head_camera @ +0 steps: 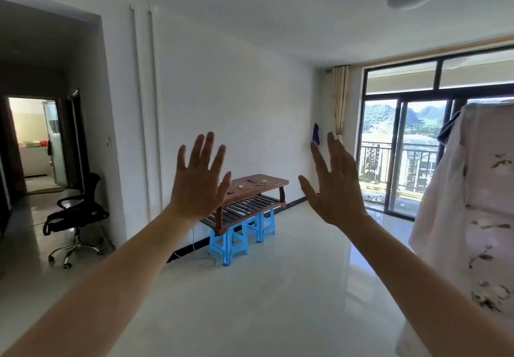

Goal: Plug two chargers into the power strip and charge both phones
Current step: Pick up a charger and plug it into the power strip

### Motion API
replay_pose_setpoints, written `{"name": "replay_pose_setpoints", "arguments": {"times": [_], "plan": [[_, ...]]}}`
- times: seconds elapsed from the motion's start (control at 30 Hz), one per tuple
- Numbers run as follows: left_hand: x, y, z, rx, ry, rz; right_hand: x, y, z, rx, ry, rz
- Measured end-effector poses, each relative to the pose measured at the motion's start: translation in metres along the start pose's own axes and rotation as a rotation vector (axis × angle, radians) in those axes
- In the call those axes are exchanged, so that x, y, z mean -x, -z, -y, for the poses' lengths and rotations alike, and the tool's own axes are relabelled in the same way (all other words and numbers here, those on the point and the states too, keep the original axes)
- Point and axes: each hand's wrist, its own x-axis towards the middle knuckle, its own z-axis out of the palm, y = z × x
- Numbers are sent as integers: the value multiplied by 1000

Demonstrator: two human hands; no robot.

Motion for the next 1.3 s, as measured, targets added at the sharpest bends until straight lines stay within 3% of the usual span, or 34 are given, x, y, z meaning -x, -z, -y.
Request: {"name": "replay_pose_setpoints", "arguments": {"times": [0.23,0.53,0.73,1.03,1.3], "plan": [[-24,-96,-12,-18,-47,59,-15,-106,-30,3,62,76],[-74,-276,71,0,102,184,-58,-330,-37,33,32,214],[-145,-388,116,72,102,236,-109,-455,-49,81,34,310],[-245,-634,120,87,46,267,-158,-663,-134,85,13,317],[-353,-833,150,27,49,398,-235,-867,-218,55,8,429]]}}
